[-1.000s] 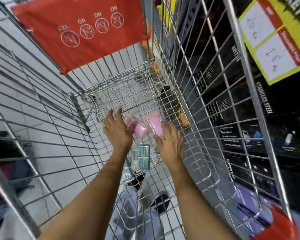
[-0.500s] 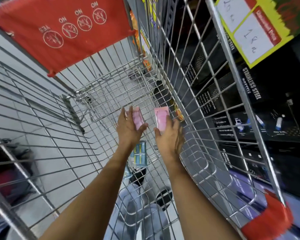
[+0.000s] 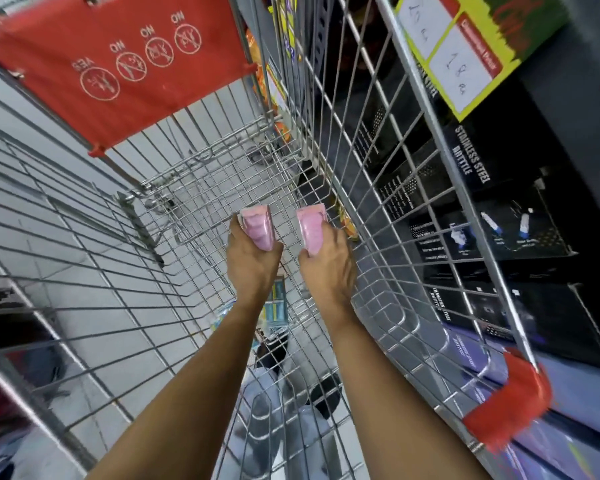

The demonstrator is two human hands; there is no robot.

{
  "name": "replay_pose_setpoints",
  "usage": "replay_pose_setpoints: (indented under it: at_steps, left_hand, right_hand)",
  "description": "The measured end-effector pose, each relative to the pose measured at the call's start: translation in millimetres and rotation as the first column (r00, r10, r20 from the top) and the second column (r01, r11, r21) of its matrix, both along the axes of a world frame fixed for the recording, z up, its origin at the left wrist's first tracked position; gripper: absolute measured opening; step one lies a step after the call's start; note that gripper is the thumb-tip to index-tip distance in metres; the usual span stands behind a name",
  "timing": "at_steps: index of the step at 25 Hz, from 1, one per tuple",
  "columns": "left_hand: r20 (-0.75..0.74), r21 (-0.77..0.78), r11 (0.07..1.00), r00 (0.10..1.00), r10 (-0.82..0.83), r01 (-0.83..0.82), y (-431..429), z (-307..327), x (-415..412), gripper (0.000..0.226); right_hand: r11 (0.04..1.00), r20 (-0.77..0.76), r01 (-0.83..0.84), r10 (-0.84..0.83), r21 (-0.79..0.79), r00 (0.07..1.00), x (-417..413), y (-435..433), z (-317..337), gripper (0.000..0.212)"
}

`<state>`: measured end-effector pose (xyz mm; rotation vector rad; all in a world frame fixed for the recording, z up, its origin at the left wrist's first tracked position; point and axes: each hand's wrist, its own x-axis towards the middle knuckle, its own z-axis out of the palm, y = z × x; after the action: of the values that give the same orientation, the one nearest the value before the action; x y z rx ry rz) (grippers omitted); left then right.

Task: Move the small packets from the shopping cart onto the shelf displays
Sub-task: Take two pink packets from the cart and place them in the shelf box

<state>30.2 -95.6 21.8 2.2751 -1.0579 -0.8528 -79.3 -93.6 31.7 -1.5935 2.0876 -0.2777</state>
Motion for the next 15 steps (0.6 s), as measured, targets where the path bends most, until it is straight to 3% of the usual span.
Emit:
replay_pose_setpoints:
  at_steps: [6, 11, 15]
  left_hand:
    - [-0.078, -0.166, 0.984, 0.996, 0.046, -0.059, 2, 64, 6, 0.078]
    - [-0.099, -0.417, 0.906, 0.995, 0.029, -0.068, 0, 175, 10, 0.053]
    - [-0.232, -0.531, 0.84, 0.973, -0.016, -0.113, 11, 254, 0, 0.051]
  right_hand:
    - [0.98, 0.027, 0.002, 0.004, -0.2, 1.0, 14, -4, 75, 0.059]
    - [0.923, 0.083, 0.04, -0.009, -0.382, 0.997, 17, -5, 184, 0.058]
    - [0.834, 0.191, 0.127, -0.026, -0.537, 0.981, 4, 12, 264, 0.054]
